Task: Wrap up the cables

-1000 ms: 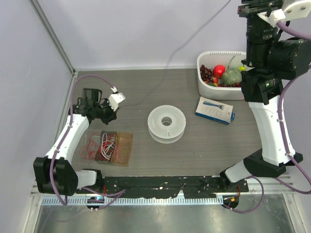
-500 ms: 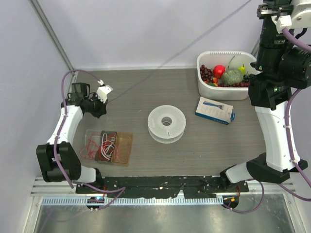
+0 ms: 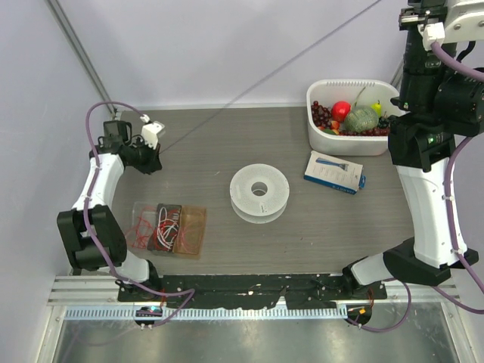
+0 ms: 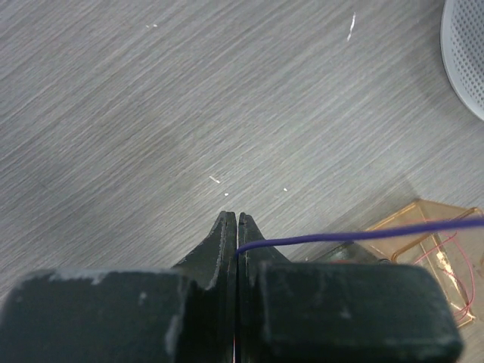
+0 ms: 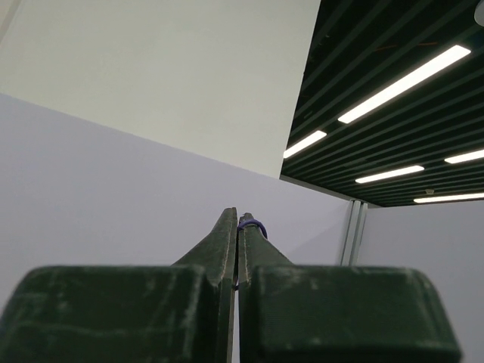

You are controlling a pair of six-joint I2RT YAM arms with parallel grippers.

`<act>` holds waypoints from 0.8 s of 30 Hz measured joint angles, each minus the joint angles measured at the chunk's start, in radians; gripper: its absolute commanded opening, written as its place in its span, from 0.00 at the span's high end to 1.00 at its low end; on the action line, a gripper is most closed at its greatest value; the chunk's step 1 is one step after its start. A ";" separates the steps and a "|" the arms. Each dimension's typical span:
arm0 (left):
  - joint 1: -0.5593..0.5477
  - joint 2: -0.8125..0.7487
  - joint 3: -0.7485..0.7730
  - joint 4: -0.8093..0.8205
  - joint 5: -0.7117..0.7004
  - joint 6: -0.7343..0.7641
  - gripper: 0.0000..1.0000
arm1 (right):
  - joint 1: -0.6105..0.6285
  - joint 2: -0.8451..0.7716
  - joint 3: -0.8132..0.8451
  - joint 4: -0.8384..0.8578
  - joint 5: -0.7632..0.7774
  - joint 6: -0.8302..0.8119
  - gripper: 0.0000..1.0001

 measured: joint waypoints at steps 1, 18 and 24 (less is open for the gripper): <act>0.008 0.007 0.010 0.000 0.006 -0.006 1.00 | 0.000 0.000 0.000 -0.005 -0.002 -0.002 0.99; 0.079 0.087 0.073 -0.001 0.061 -0.075 1.00 | -0.001 0.031 0.026 -0.064 -0.030 -0.027 0.99; 0.094 0.107 0.084 -0.002 0.065 -0.079 1.00 | -0.001 0.039 0.031 -0.091 -0.038 -0.038 0.99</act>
